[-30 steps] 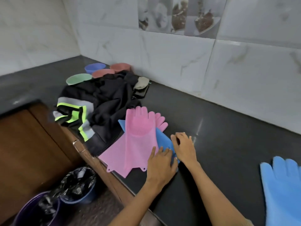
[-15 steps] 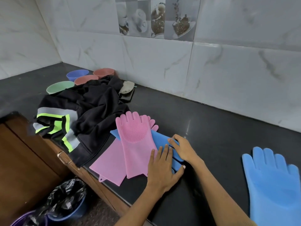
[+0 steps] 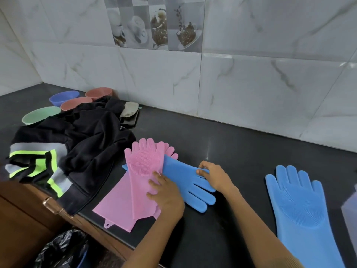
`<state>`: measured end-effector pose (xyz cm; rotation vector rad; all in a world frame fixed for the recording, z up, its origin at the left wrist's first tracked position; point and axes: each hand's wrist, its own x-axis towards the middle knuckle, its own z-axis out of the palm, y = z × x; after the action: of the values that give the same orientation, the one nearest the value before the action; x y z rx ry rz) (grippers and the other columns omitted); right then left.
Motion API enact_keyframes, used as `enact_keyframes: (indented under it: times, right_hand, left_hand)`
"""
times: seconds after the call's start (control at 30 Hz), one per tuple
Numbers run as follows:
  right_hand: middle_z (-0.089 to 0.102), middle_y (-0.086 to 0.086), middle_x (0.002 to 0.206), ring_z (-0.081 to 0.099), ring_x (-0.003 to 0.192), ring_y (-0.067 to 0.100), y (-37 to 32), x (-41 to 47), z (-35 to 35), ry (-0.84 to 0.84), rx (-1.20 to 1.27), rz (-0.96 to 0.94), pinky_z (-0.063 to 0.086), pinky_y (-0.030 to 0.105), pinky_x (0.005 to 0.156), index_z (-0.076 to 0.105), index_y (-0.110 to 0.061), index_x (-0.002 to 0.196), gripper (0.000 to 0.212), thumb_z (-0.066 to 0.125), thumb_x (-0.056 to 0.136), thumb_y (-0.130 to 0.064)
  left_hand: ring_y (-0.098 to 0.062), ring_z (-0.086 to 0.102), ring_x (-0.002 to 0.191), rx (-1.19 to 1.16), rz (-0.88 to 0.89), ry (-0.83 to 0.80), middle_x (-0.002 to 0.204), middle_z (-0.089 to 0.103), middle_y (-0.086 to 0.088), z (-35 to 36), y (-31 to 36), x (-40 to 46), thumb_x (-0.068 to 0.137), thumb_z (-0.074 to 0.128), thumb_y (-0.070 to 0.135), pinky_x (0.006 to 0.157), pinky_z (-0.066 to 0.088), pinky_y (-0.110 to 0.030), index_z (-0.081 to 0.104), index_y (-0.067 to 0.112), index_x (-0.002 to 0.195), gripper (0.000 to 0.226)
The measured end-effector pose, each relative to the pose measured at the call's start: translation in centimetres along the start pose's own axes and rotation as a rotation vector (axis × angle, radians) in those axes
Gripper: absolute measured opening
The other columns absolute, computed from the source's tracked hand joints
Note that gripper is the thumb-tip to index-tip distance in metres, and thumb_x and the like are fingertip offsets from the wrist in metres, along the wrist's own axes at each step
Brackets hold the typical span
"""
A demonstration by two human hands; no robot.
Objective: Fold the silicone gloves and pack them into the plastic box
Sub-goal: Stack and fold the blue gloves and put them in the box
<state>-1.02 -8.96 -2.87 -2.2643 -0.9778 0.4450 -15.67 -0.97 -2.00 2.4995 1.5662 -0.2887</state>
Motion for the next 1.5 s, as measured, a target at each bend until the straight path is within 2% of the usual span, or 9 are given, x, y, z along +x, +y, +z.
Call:
enact_keyframes:
  times: [0.5, 0.63, 0.87, 1.17, 1.3, 1.33, 1.37, 1.4, 1.5]
  right_hand:
    - [0.057, -0.01, 0.074, 0.055, 0.068, 0.007, 4.3, -0.9, -4.1, 0.045, 0.035, 0.192, 0.041, 0.021, 0.059, 0.057, -0.023, 0.094, 0.039, 0.065, 0.078, -0.057]
    - [0.053, -0.007, 0.068, 0.049, 0.061, 0.007, 4.9, -1.8, -4.4, -0.025, 0.115, 0.18, 0.039, 0.02, 0.058, 0.058, -0.021, 0.085, 0.026, 0.067, 0.082, -0.045]
    - [0.049, -0.003, 0.068, 0.043, 0.061, 0.009, 5.2, -2.7, -4.0, 0.059, 0.204, 0.168, 0.037, 0.021, 0.057, 0.055, -0.019, 0.081, 0.018, 0.067, 0.085, -0.033]
    - [0.039, -0.005, 0.055, 0.034, 0.05, 0.008, 5.6, -2.2, -6.0, 0.077, 0.184, 0.173, 0.031, 0.019, 0.049, 0.052, -0.017, 0.078, 0.017, 0.066, 0.087, -0.02]
    - [0.04, -0.005, 0.058, 0.037, 0.053, 0.009, 6.7, -1.9, -7.5, 0.105, 0.062, 0.226, 0.033, 0.022, 0.054, 0.05, -0.018, 0.076, 0.019, 0.066, 0.086, -0.015]
    - [0.042, -0.005, 0.06, 0.04, 0.056, 0.01, 6.8, -1.7, -7.9, 0.113, 0.003, 0.237, 0.035, 0.024, 0.057, 0.051, -0.016, 0.077, 0.017, 0.065, 0.086, -0.014]
    - [0.044, -0.004, 0.063, 0.044, 0.06, 0.013, 7.0, -1.5, -8.4, 0.122, -0.068, 0.246, 0.038, 0.028, 0.061, 0.052, -0.014, 0.08, 0.014, 0.065, 0.086, -0.014]
    - [0.049, -0.001, 0.069, 0.05, 0.067, 0.016, 7.1, -1.2, -8.8, 0.14, -0.144, 0.246, 0.041, 0.032, 0.066, 0.055, -0.011, 0.084, 0.01, 0.064, 0.086, -0.014]
    - [0.06, 0.006, 0.1, 0.057, 0.091, 0.024, 6.9, -0.5, -10.1, 0.247, -0.409, 0.224, 0.044, 0.035, 0.08, 0.058, -0.013, 0.105, 0.017, 0.06, 0.089, -0.02]
  left_hand:
    - [-0.039, -0.003, 0.146, 0.144, 0.264, 0.222, 0.158, -0.006, -0.022, -1.3, 0.6, -1.1, 0.099, 0.038, 0.018, 0.116, -0.001, -0.055, 0.008, 0.005, 0.15, 0.061]
    - [-0.032, 0.024, 0.141, -0.115, 0.236, 0.218, 0.158, 0.014, -0.012, -1.0, 1.5, -0.4, 0.1, 0.034, 0.033, 0.11, 0.026, -0.05, 0.016, 0.018, 0.149, 0.055]
    - [-0.027, 0.033, 0.065, 0.028, 0.432, 0.859, 0.073, 0.035, -0.005, -4.0, -0.5, 8.9, 0.093, 0.031, 0.058, 0.06, 0.033, -0.041, 0.034, 0.019, 0.074, 0.044]
    - [-0.032, 0.028, 0.058, -0.201, 0.342, 0.551, 0.065, 0.032, -0.003, -4.8, -0.7, 7.6, 0.087, 0.039, 0.044, 0.055, 0.029, -0.046, 0.033, 0.018, 0.063, 0.036]
    - [-0.02, 0.023, 0.065, -0.039, 0.531, 0.858, 0.078, 0.018, 0.001, -4.3, -2.6, 7.6, 0.096, 0.026, 0.045, 0.073, 0.034, -0.051, 0.035, 0.015, 0.077, 0.037]
    - [-0.017, 0.015, 0.063, -0.118, 0.631, 0.998, 0.077, 0.006, 0.003, -5.0, -2.9, 6.8, 0.097, 0.034, 0.047, 0.048, 0.039, -0.023, 0.031, 0.015, 0.076, 0.038]
    - [-0.016, 0.007, 0.062, -0.178, 0.686, 1.158, 0.078, -0.005, 0.002, -6.5, -2.8, 5.4, 0.092, 0.056, 0.033, 0.035, -0.006, -0.004, 0.029, 0.016, 0.075, 0.037]
    - [-0.017, 0.007, 0.059, -0.205, 0.612, 1.261, 0.077, -0.007, 0.0, -7.4, -2.8, 4.0, 0.071, 0.08, 0.02, 0.039, 0.025, -0.007, 0.028, 0.017, 0.074, 0.052]
    - [-0.017, 0.024, 0.066, -0.317, 0.329, 1.028, 0.07, 0.017, 0.003, -6.0, -3.7, 3.3, 0.055, 0.072, -0.006, 0.042, 0.02, -0.007, 0.042, 0.005, 0.089, 0.046]
